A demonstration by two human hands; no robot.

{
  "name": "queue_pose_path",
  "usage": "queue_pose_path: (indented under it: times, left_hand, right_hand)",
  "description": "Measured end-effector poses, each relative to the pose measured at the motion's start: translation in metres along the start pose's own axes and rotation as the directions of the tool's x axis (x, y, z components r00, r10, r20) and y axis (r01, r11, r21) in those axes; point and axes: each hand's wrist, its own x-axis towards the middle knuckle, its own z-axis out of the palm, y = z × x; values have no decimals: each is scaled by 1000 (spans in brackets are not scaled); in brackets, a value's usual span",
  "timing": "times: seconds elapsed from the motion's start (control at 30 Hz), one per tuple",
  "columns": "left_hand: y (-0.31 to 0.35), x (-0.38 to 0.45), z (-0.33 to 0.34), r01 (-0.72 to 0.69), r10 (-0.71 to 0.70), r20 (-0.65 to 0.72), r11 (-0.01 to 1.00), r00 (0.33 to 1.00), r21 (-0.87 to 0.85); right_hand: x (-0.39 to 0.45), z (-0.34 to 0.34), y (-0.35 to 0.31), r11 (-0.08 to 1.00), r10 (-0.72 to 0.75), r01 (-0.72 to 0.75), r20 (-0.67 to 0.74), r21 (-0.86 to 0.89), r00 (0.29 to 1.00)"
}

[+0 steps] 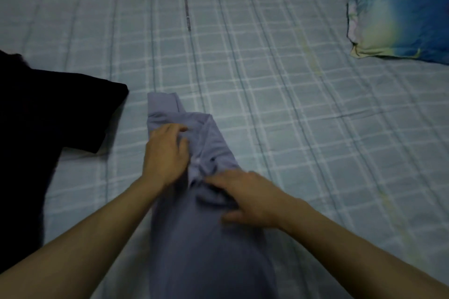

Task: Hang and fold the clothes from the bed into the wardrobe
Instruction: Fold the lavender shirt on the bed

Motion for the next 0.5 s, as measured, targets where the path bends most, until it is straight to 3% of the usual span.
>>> queue_pose_path:
  times: [0.03, 0.07, 0.13, 0.2, 0.27, 0.4, 0.5]
  left_hand:
    - [-4, 0, -8, 22, -22, -20, 1000, 1000, 7]
    - [-9, 0, -14, 33, -33, -24, 999, 999, 26]
    - [-20, -2, -19, 49, -49, -6, 996, 999, 71]
    - [-28, -4, -18, 62, -66, 38, 993, 997, 103]
    - [-32, -7, -14, 62, -71, 80, 991, 994, 115]
    - [-39, -9, -11, 95, -107, 88, 988, 990, 125]
    - [-49, -2, -15, 105, -116, 77, 986, 990, 132]
  right_hand:
    - [-2, 6, -3, 999, 26, -27, 79, 17, 997]
    - [-2, 9, -4, 995, 50, -51, 22, 87, 999]
    - [3, 10, 1, 972, 150, -94, -264, 214, 953]
    - [11, 14, 11, 962, 253, -187, -393, 199, 884]
    - [14, 27, 18, 956, 292, -278, -311, 89, 904]
    - [6, 64, 16, 930, 324, -310, 39, -198, 945]
    - [5, 63, 12, 946, 322, -321, 33, -42, 946]
